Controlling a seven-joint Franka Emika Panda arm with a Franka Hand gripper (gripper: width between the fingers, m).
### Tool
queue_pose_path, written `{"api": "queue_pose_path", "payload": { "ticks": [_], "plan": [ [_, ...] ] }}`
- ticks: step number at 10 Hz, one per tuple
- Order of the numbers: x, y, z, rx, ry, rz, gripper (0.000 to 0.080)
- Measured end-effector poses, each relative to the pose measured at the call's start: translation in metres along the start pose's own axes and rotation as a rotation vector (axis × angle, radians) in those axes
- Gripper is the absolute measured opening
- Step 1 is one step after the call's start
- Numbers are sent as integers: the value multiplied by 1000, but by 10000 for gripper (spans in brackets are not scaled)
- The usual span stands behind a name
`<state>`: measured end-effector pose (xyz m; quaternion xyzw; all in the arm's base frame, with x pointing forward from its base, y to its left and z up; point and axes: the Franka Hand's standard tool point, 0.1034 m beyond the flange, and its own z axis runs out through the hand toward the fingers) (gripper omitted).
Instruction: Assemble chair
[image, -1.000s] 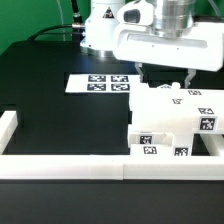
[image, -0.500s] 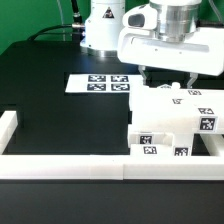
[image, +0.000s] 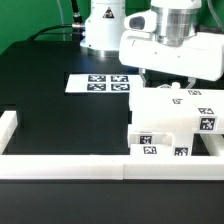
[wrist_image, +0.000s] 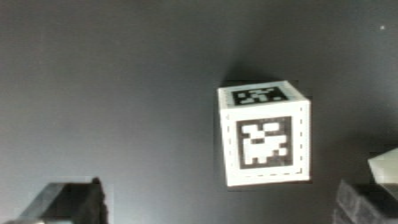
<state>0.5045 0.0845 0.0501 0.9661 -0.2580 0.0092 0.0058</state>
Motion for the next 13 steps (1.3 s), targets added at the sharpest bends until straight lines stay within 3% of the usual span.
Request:
{"api": "queue_pose_path", "payload": {
  "ticks": [10, 13],
  "plan": [
    [-5, -4, 3, 4, 14, 23, 649],
    [-8, -2, 10, -6, 16, 7, 649]
  ]
}}
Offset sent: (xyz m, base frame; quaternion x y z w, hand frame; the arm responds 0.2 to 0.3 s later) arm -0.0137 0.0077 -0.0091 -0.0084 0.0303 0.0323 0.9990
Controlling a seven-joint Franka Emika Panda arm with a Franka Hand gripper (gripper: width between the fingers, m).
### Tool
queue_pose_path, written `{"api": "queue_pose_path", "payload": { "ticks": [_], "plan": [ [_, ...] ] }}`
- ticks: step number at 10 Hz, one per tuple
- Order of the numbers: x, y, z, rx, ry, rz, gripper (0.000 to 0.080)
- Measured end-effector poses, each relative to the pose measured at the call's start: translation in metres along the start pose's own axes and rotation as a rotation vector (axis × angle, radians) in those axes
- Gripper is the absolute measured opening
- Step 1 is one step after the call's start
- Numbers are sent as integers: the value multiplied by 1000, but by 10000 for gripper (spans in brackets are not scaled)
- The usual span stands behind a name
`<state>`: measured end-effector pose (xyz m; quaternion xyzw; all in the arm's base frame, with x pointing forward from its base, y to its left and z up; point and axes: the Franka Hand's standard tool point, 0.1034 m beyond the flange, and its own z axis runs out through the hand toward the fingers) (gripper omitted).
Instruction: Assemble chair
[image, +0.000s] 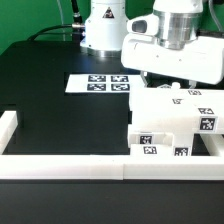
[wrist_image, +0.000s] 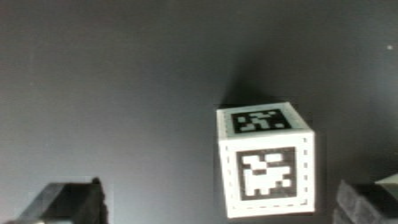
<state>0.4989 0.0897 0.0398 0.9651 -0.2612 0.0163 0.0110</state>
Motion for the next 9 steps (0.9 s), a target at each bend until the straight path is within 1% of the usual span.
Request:
{"api": "queue_pose_path", "payload": {
  "ticks": [2, 3, 6, 9],
  "plan": [
    [-2, -4, 8, -10, -2, -4, 649],
    [-2, -3, 12, -17, -1, -5, 649],
    [-1, -5, 18, -23, -2, -6, 649],
    [-2, -6, 27, -34, 0, -11, 649]
  ]
}}
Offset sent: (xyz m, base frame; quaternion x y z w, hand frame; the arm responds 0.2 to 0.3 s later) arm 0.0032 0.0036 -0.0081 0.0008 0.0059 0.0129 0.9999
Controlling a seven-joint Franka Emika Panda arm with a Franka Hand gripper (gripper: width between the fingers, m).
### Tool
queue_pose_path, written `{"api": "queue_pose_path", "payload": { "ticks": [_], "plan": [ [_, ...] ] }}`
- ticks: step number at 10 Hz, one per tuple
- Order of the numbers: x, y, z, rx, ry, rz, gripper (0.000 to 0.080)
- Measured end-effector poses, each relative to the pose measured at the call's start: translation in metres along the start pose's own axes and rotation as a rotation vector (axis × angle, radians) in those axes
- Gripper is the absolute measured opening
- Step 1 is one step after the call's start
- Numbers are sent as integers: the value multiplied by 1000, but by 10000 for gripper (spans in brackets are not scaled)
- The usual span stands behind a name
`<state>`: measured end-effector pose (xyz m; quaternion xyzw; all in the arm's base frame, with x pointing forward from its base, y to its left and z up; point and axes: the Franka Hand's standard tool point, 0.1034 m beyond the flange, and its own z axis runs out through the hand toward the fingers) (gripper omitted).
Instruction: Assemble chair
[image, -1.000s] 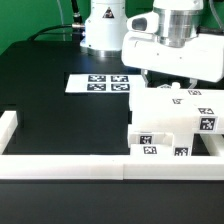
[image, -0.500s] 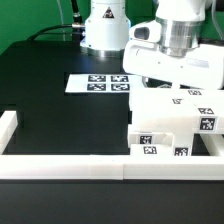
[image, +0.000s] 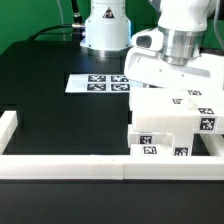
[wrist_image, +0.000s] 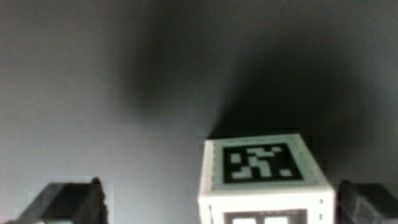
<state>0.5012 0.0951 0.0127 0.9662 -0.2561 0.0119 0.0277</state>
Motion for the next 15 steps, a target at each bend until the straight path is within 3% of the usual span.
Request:
{"api": "queue_pose_path", "payload": {
  "ticks": [5, 7, 8, 9, 13, 15],
  "plan": [
    [0, -1, 4, -3, 4, 0, 649],
    [0, -1, 4, -4, 4, 0, 384],
    [0, -1, 4, -4, 4, 0, 384],
    [1, 0, 4, -4, 4, 2, 281],
    [2, 3, 5, -6, 5, 4, 281],
    [3, 16, -3, 0, 11, -5, 281]
  ]
}}
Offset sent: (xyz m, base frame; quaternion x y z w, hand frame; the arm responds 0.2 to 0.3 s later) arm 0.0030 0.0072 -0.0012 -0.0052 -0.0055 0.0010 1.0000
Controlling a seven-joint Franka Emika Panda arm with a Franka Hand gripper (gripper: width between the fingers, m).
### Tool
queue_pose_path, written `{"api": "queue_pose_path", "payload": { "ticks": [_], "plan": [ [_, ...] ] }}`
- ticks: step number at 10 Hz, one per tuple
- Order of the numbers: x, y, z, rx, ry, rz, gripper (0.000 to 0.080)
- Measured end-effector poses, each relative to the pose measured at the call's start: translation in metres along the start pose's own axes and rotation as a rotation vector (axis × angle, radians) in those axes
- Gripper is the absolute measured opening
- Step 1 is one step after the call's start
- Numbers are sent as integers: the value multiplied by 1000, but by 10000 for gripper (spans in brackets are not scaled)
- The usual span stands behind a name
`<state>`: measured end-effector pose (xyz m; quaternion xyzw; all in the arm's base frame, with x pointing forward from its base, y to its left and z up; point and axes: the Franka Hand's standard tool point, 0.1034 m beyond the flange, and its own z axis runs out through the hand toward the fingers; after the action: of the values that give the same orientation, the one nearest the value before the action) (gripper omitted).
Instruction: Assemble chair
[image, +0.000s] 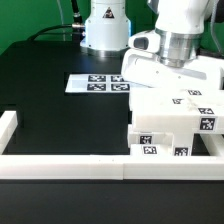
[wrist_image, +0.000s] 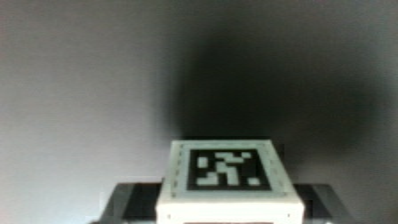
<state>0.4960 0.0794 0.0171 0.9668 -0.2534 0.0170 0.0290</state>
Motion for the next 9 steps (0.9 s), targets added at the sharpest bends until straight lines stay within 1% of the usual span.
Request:
{"api": "queue_pose_path", "payload": {
  "ticks": [1, 2, 3, 4, 5, 7, 9],
  "plan": [
    [0, 5, -13, 9, -21, 13, 282],
    [3, 6, -28, 22, -45, 27, 282],
    [8, 9, -43, 36, -66, 30, 282],
    [17, 11, -59, 51, -78, 49, 282],
    [25, 9, -66, 60, -76, 60, 282],
    [24, 10, -64, 57, -71, 59, 282],
    [26, 11, -65, 58, -77, 44, 282]
  ]
}}
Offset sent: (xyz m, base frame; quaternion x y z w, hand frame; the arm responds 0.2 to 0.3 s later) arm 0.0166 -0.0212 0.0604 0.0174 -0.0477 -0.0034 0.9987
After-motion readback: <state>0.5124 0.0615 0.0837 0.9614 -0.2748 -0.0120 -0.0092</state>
